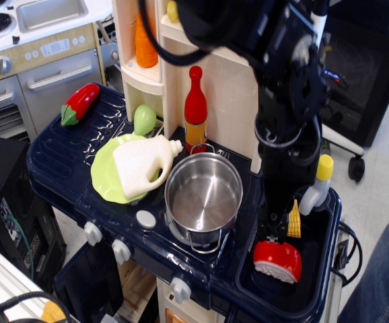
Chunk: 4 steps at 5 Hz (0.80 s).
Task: Put sushi in pot or pan
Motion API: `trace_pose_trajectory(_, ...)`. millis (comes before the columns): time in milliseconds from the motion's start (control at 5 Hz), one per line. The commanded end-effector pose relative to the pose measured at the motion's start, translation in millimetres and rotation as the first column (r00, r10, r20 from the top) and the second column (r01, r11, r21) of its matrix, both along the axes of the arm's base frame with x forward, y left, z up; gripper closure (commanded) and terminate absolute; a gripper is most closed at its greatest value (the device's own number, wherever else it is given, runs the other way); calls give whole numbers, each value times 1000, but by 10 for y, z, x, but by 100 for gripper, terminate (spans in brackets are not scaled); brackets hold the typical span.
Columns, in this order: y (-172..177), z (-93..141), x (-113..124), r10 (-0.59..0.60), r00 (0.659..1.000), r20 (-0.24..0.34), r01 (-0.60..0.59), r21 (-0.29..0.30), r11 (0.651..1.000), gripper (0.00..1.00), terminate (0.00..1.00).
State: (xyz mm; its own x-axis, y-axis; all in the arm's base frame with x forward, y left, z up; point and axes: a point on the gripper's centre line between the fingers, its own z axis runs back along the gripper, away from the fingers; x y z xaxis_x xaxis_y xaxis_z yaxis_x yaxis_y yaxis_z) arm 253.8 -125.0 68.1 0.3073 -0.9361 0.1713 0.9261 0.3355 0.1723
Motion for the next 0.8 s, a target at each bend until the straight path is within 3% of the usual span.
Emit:
trace_pose_trajectory(0, 33, -46, 46, -39, 999, 18, 40, -80, 996, 0, 0)
trace_pose_trajectory(200, -15, -207, 38, 11, 1000, 17, -9, -110, 994, 0, 0)
trace_pose_trajectory(400, -161, -310, -8, 32, 999, 16, -30, -98, 995, 0, 0)
trace_pose_trajectory(600, -177, -419, -2, 6, 1000, -4, -6, -147, 989, 0, 0)
